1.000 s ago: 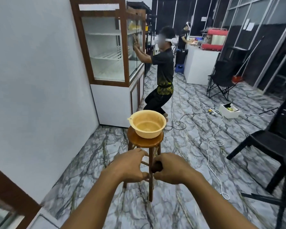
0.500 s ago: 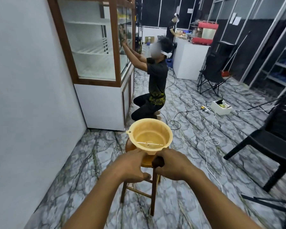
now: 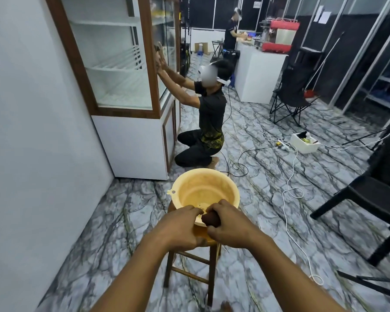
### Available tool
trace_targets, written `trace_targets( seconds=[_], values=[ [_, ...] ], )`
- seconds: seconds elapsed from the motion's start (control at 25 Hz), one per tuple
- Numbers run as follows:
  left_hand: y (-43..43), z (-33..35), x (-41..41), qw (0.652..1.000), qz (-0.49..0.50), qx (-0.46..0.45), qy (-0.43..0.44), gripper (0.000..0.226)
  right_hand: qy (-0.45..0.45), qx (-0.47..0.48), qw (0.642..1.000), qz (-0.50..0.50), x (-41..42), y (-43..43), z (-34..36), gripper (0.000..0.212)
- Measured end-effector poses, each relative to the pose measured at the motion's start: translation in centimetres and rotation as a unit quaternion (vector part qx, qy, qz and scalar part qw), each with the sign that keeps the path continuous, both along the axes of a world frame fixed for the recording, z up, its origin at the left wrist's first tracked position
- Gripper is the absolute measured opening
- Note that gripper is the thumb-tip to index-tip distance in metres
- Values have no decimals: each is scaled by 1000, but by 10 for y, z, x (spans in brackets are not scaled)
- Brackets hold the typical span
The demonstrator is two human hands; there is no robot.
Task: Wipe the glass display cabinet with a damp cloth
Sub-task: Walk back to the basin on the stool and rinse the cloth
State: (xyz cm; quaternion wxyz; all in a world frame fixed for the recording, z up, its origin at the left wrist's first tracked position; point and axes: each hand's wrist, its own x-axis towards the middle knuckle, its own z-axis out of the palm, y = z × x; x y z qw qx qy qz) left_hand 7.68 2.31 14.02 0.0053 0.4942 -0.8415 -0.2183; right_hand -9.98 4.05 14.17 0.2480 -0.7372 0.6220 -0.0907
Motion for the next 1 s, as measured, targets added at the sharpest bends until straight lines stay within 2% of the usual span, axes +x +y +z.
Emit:
trace_targets(
  seconds=[0.28,0.4,0.56,0.8,1.0],
  values=[
    [-68,-22,-38,998,42,48,-10,58,-30,48,997,45,-38,-82,-27,39],
    [-90,-29,-51,993,77,82,42,53,-72,57,994,52,-53,-111,-37,38],
    [-108,-40,-61,974,133,124,137,57,-154,83,984,21,-63,-142,-46,39],
    [-129,-53,-50,966,138,150,158,46,-221,127,967,0,-68,-153,-56,45],
    [-144,-61,-30,952,142,152,224,18,-284,182,941,5,-75,-160,-63,20]
  ],
)
